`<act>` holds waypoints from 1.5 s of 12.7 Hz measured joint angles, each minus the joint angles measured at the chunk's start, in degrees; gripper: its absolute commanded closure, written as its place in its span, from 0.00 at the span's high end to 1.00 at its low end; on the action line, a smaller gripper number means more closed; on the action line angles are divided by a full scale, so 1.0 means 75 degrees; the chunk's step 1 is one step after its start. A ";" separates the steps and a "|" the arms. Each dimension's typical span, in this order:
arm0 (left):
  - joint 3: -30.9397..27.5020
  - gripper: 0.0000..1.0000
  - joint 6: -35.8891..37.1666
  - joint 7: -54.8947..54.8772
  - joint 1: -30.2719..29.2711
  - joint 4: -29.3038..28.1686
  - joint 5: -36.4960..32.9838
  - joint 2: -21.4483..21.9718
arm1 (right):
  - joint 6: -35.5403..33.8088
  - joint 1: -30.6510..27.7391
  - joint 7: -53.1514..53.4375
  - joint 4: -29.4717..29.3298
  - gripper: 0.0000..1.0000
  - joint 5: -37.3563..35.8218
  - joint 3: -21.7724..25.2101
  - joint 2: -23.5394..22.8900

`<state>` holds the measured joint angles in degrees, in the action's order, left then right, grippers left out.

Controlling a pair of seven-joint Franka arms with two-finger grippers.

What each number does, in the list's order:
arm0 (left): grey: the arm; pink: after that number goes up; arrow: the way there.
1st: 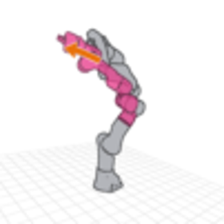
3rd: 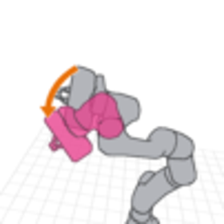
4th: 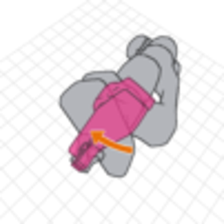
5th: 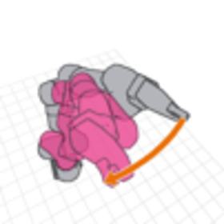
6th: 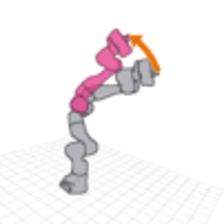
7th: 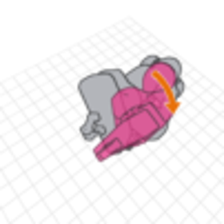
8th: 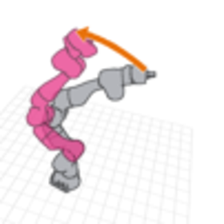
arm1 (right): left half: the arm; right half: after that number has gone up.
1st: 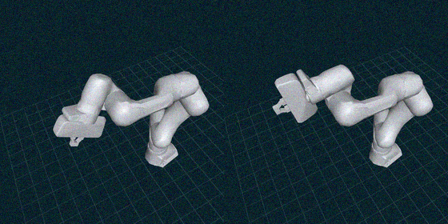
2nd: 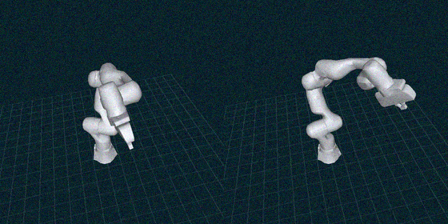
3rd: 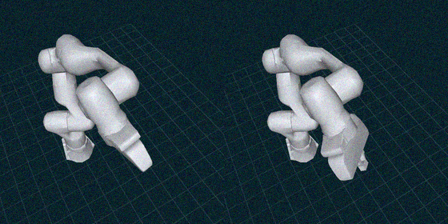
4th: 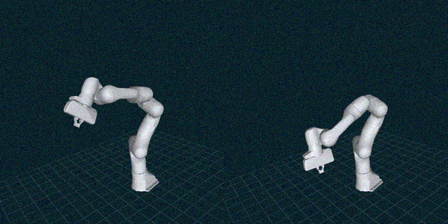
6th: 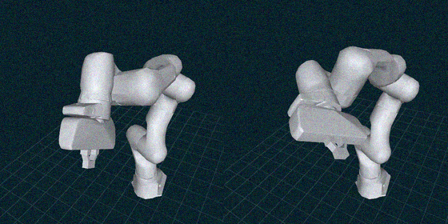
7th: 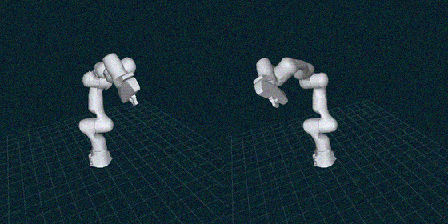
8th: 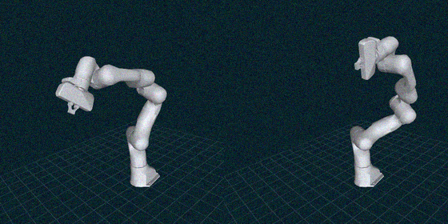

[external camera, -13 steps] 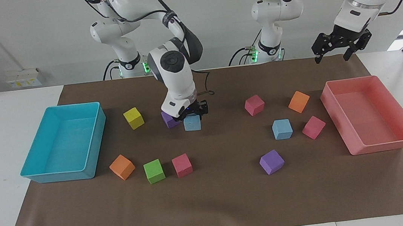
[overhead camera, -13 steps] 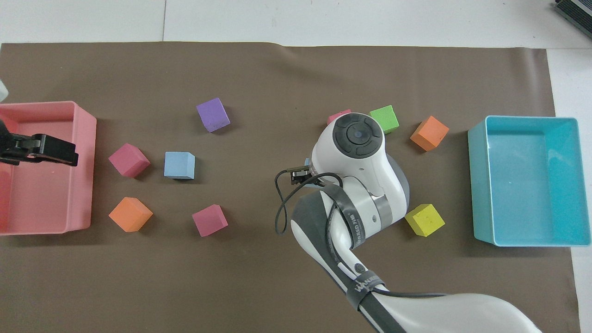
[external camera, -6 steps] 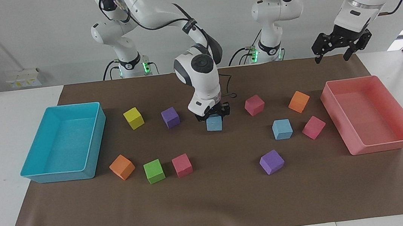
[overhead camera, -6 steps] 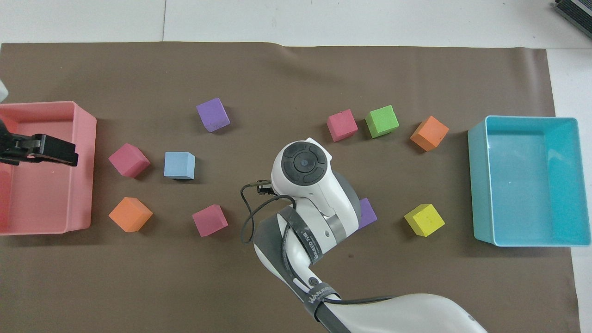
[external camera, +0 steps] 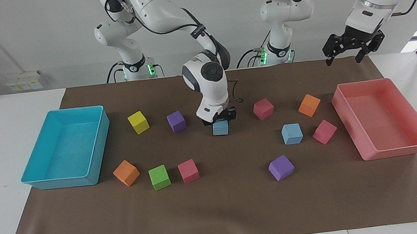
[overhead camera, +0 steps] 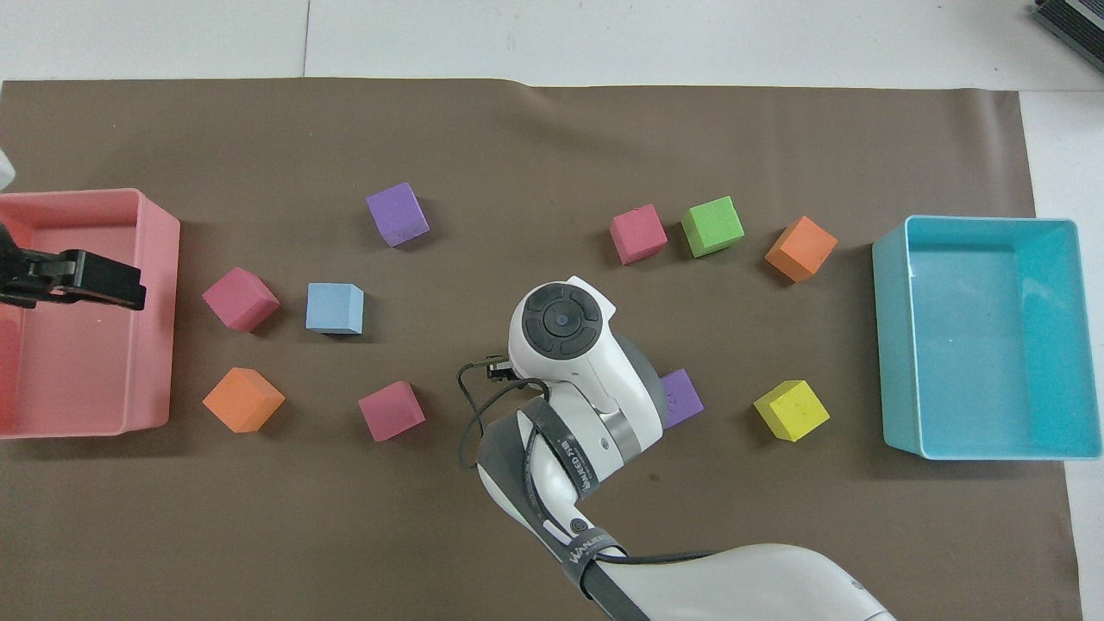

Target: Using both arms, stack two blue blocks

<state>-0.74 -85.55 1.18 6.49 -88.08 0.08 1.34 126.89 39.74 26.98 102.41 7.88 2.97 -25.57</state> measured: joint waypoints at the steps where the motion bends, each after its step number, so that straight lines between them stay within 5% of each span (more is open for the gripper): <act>1: 0.0000 1.00 0.0000 0.0000 0.0000 0.0000 0.0000 0.0000 | 0.0004 0.0000 -0.0002 0.0013 0.00 0.0000 0.0000 0.0005; 13: 0.0000 1.00 0.0000 0.0000 0.0000 0.0000 0.0000 0.0000 | 0.0375 0.0059 -0.0060 0.0212 0.00 0.0011 -0.0007 0.0022; 14: 0.0000 1.00 0.0000 0.0000 0.0000 0.0000 0.0000 0.0000 | 0.0375 0.0059 -0.0071 0.0216 0.08 0.0011 -0.0007 0.0022; 15: 0.0000 1.00 0.0000 0.0000 0.0000 0.0000 0.0000 0.0000 | 0.0375 0.0059 -0.0073 0.0224 0.39 0.0011 -0.0007 0.0022; 16: 0.0000 1.00 -0.0014 0.0000 0.0000 0.0000 0.0000 0.0000 | 0.0375 0.0059 -0.0075 0.0232 0.60 0.0011 -0.0007 0.0022; 17: 0.0000 1.00 -0.0021 0.0000 0.0000 0.0000 0.0000 0.0000 | 0.0375 0.0061 -0.0077 0.0237 0.66 0.0011 -0.0008 0.0022; 19: 0.0002 1.00 -0.0024 0.0000 0.0000 0.0000 0.0000 0.0000 | 0.0379 0.0086 -0.0079 0.0244 0.61 0.0011 -0.0010 0.0022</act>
<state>-0.73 -85.73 1.18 6.49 -88.08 0.08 1.34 129.73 40.39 26.39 104.24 7.96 2.90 -25.41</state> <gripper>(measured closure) 0.000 0.339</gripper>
